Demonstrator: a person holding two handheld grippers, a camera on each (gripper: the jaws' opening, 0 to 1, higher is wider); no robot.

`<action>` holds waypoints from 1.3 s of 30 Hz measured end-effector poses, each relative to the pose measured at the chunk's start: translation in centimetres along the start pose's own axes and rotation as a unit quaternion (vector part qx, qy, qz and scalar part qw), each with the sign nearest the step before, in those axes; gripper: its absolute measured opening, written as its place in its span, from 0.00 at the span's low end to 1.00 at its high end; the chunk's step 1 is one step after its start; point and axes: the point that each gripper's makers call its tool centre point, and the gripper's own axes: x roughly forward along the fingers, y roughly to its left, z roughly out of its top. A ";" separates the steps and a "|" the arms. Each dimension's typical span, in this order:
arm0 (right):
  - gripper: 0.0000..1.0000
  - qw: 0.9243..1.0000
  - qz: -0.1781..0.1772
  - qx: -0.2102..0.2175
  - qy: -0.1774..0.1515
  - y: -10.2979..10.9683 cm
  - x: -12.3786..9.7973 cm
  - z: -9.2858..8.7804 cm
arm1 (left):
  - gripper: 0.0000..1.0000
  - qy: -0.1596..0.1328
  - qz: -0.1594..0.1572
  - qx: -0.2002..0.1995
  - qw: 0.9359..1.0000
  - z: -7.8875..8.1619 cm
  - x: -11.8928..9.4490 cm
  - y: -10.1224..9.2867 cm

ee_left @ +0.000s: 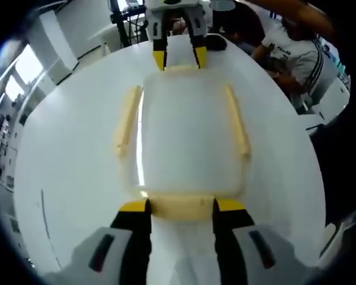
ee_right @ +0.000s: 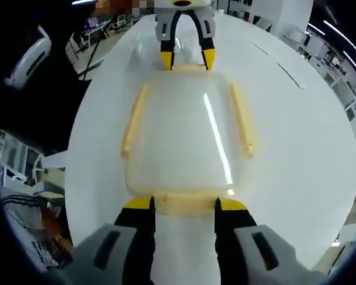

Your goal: Snap each plastic latch of the storage box into its locked position after aligning the lid with the box until every specified latch is closed and the lid sits flush.

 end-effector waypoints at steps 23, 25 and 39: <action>0.37 1.000 -0.018 -0.011 -0.007 1.7 -3.6 1.9 | 0.39 -0.017 0.017 0.003 1.000 1.3 -3.0 -1.2; 0.37 1.000 -0.019 -0.013 -0.008 1.8 -3.7 2.3 | 0.39 -0.017 0.019 0.002 1.000 1.2 -3.4 -1.4; 0.37 0.999 -0.019 -0.032 -0.005 2.5 -4.8 4.5 | 0.39 -0.015 0.024 -0.018 0.999 0.6 -6.0 -3.2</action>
